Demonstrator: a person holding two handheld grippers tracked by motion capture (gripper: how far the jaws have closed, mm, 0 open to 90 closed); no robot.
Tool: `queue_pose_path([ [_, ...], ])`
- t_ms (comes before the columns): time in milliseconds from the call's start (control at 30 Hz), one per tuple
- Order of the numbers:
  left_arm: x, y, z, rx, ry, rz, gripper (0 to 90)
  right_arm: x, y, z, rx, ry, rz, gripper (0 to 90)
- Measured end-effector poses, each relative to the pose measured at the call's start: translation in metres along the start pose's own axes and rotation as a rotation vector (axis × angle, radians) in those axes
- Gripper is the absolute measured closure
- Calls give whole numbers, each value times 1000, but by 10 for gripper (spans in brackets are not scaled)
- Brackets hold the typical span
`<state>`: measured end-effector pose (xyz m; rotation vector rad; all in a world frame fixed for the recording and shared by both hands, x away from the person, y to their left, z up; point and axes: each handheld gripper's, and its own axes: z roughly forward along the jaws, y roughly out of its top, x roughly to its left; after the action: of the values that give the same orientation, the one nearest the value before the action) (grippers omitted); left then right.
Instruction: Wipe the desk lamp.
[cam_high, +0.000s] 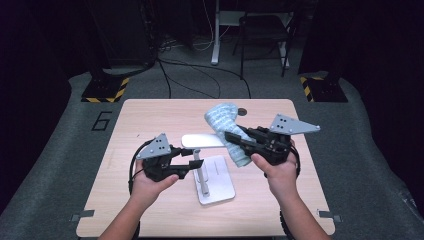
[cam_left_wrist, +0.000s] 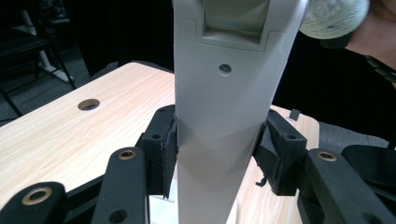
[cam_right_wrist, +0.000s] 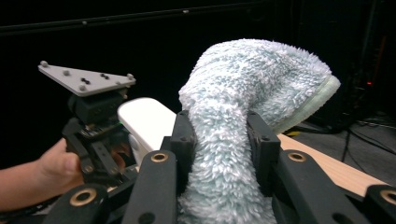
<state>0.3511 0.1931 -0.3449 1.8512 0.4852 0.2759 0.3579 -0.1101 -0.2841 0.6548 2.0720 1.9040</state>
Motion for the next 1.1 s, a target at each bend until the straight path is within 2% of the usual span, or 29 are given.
queue_pose_path([
  [133, 0, -1, 0, -4, -1, -12, 522, 10, 5, 12, 5, 18, -19, 690],
  [267, 0, -1, 0, 0, 6, -6, 521, 20, 10, 24, 23, 41, -20, 690],
  [533, -2, -1, 0, -6, 6, -11, 521, 37, 19, 46, 45, 53, -36, 689],
  [600, -2, -1, 0, -2, 11, -6, 522, 43, 21, 52, 48, 46, -48, 688],
  [733, -3, -1, 1, -11, 16, -4, 523, 53, 24, 63, 45, 33, -43, 685],
  [800, -4, -2, 1, -16, 25, -3, 523, 59, 26, 67, 50, 18, -69, 684],
  [867, -4, -3, -1, -17, 26, -3, 525, 64, 27, 70, 64, -3, -114, 684],
  [933, -4, -4, -1, -20, 31, 1, 526, 66, 27, 70, 72, -15, -134, 686],
  [1033, -5, -2, 0, -4, 28, 14, 528, 62, 26, 66, 72, -13, -127, 687],
  [1100, -5, -1, 0, -2, 27, 7, 528, 57, 26, 62, 72, -20, -123, 687],
])
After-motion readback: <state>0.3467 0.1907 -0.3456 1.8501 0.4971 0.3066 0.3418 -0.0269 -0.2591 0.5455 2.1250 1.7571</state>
